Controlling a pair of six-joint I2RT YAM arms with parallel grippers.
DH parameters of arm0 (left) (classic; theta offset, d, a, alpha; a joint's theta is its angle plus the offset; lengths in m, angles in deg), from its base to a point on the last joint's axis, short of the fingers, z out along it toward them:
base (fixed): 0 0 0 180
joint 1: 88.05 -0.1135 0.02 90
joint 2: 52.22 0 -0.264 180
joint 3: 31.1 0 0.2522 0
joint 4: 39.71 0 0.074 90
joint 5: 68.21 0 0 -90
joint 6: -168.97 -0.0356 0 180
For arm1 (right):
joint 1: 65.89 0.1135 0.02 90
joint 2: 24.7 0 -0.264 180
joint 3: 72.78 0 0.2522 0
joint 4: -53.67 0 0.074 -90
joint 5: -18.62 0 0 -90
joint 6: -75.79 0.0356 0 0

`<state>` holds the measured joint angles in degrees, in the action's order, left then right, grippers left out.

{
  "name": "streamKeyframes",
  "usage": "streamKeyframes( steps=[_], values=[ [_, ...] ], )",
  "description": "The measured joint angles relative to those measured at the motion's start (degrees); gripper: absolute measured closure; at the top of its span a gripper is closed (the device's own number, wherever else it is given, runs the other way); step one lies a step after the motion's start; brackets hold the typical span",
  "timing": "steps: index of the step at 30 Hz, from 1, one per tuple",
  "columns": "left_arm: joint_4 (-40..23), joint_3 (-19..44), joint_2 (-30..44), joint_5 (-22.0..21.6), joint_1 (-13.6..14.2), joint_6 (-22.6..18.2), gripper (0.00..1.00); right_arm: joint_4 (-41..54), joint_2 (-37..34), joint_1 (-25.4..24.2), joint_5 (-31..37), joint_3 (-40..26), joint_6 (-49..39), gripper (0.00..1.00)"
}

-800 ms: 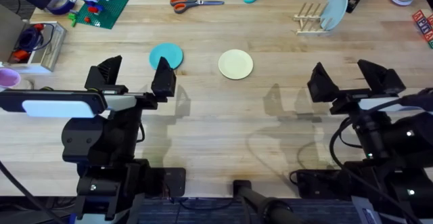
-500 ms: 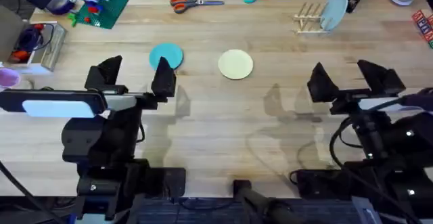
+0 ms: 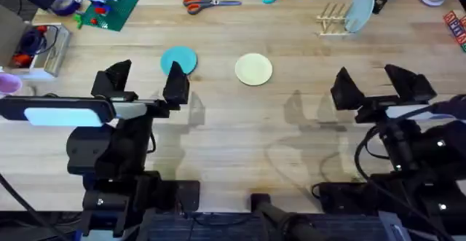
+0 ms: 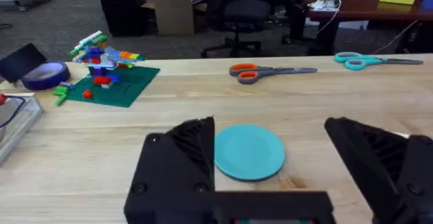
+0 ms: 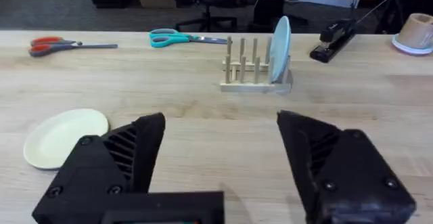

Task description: Pick up the plates from the table one by one and place each into a slot on the dish rack.

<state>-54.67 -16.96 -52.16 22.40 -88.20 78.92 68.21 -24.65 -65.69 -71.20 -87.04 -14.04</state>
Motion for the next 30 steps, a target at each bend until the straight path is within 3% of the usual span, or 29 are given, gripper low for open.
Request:
streamKeyframes(
  steps=[15, 16, 21, 30],
  values=[
    [-2.5, 1.2, 0.0, 0.0, 0.0, -1.3, 0.008, 2.6, 0.0, 0.0, 0.0, -2.1, 0.0, 0.007],
    [-7.8, 4.9, 0.0, 0.0, 0.0, -1.3, 0.007, 6.2, -0.1, 0.0, 0.0, -6.1, 0.0, 0.007],
    [-19.0, 15.1, 0.1, 0.0, 0.0, -1.4, 0.008, 14.5, -0.1, 0.0, 0.0, -14.6, 0.4, 0.007],
    [-33.8, 35.1, 10.7, 0.0, 0.0, -1.4, 0.007, 26.4, -9.7, 0.0, 0.0, -30.2, 0.9, 0.008]
  ],
)
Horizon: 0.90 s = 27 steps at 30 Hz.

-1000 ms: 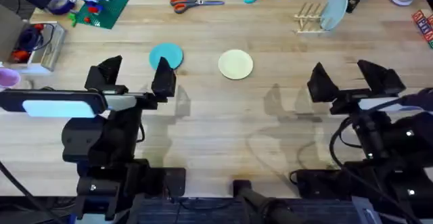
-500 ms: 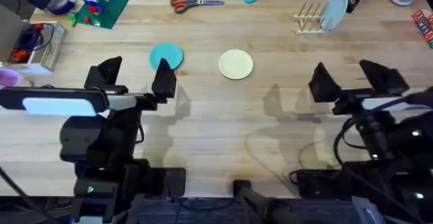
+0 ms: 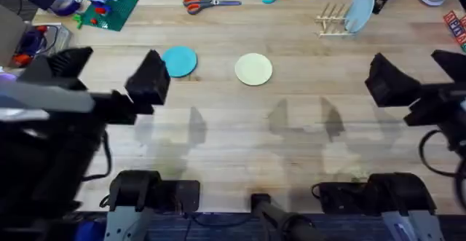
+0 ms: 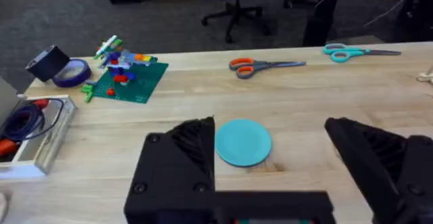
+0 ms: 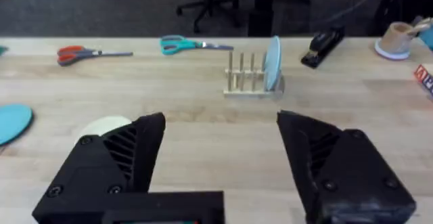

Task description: Pick up the plates from the table one by one and place each into a slot on the dish rack.

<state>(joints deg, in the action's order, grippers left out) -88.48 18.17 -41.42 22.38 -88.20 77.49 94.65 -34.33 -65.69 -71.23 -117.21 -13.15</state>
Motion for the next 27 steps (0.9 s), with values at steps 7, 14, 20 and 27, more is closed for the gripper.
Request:
streamKeyframes(
  steps=[7, 14, 20, 27],
  values=[
    [-12.8, 20.1, 19.3, 0.5, 0.0, 1.7, 0.008, 15.1, -19.4, 0.0, 0.0, -16.9, 0.0, 0.007],
    [-23.9, 34.3, 34.5, 2.3, 0.0, 2.5, 0.008, 25.6, -35.6, 0.0, 0.0, -31.3, 0.0, 0.007],
    [-31.9, 44.9, 46.3, 4.6, 0.0, 2.6, 0.008, 32.2, -46.2, 0.0, 0.0, -40.8, 0.0, 0.008],
    [-40.0, 53.5, 56.5, 6.7, 0.0, 3.1, 0.008, 39.0, -54.2, 0.0, 0.0, -47.8, -1.9, 0.008]
  ],
)
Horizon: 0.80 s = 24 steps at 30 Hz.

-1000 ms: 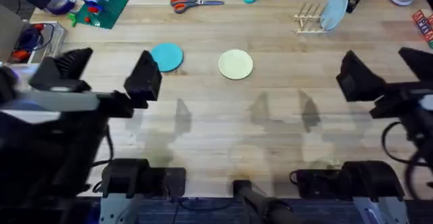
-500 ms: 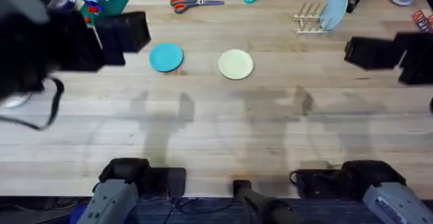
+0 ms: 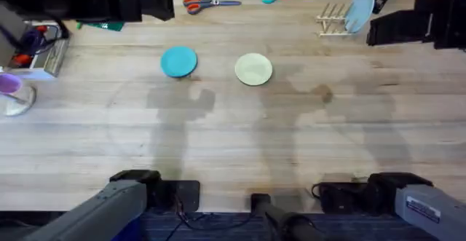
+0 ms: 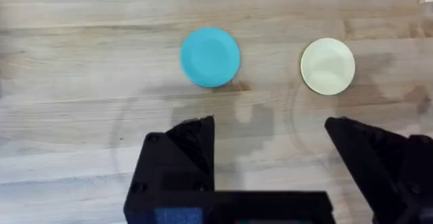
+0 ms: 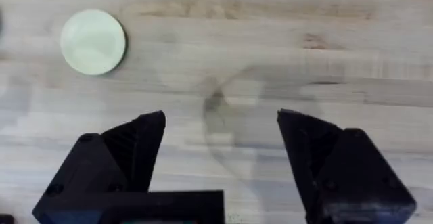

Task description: Pick up the plates from the table one by one and place each into a slot on the dish rack.

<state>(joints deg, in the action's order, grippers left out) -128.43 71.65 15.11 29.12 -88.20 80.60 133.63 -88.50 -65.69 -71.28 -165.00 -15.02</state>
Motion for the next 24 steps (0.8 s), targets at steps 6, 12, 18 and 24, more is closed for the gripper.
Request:
streamKeyframes(
  steps=[6, 12, 18, 24],
  values=[
    [-0.3, 1.0, 3.3, 0.5, 0.0, 0.2, 0.008, 0.9, -2.4, 0.0, 0.0, -0.9, -2.1, 0.008],
    [-0.4, 1.0, 3.4, 0.6, 0.0, 0.5, 0.22, 0.3, -2.4, 0.0, 0.0, -1.0, -2.7, 0.007],
    [-0.5, 1.0, 3.4, 0.7, 0.0, 0.4, 0.95, 0.3, -2.4, 0.0, 0.0, -1.0, -2.7, 0.007],
    [-0.5, 1.0, 3.4, 1.8, 0.0, 0.5, 0.959, 0.2, -2.4, 0.0, 0.0, -1.0, -2.7, 0.007]
  ],
)
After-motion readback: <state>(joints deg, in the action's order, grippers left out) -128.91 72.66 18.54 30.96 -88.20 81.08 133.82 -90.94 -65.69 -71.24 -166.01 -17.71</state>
